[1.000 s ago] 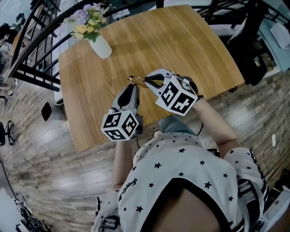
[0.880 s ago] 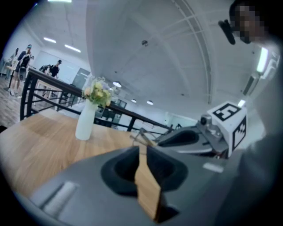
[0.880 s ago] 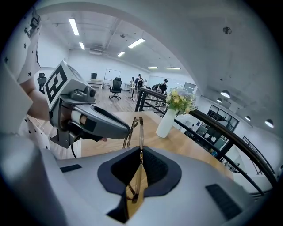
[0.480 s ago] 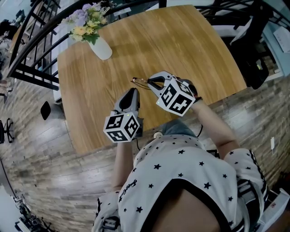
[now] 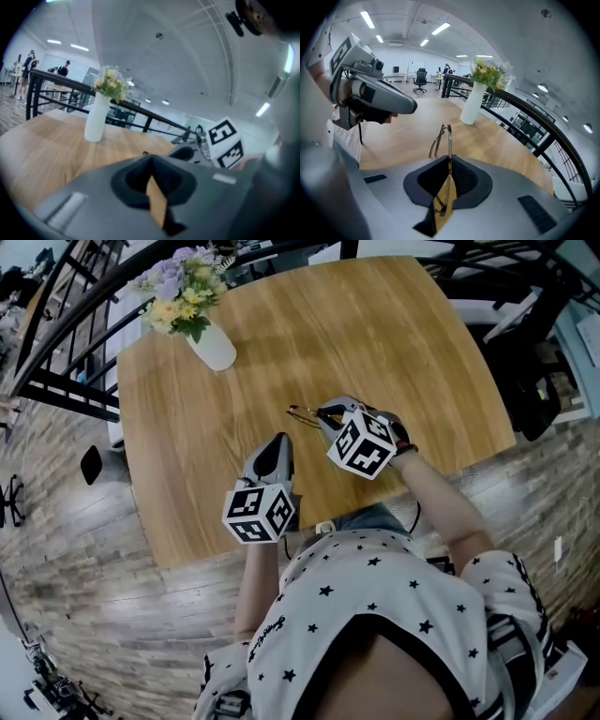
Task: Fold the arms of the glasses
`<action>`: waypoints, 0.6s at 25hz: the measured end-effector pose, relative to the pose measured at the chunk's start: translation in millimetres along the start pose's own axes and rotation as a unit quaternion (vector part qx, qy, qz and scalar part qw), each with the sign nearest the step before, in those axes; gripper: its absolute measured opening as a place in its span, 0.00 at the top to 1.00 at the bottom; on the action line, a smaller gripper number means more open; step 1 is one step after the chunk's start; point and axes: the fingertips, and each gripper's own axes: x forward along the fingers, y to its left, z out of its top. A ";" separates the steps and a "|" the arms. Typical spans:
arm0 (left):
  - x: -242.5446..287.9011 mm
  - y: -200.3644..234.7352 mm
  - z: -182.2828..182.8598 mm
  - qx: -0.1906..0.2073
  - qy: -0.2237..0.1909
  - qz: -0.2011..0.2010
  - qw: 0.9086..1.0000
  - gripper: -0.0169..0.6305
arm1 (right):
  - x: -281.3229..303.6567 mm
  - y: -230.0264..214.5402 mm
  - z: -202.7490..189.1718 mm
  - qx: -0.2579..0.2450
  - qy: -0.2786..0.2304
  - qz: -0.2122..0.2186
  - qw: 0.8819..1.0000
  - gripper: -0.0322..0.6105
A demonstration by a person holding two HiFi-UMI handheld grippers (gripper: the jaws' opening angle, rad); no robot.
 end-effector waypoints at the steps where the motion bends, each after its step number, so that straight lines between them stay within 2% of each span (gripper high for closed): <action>1: 2.3 2.2 -0.2 0.000 0.000 0.002 1.000 0.96 | 6.7 -2.7 -3.6 -0.006 0.007 -0.002 1.000 0.92; 15: 24.1 19.8 -16.7 -0.027 0.023 0.015 0.999 0.96 | 68.2 -18.9 -54.3 -0.050 0.084 0.002 0.995 0.92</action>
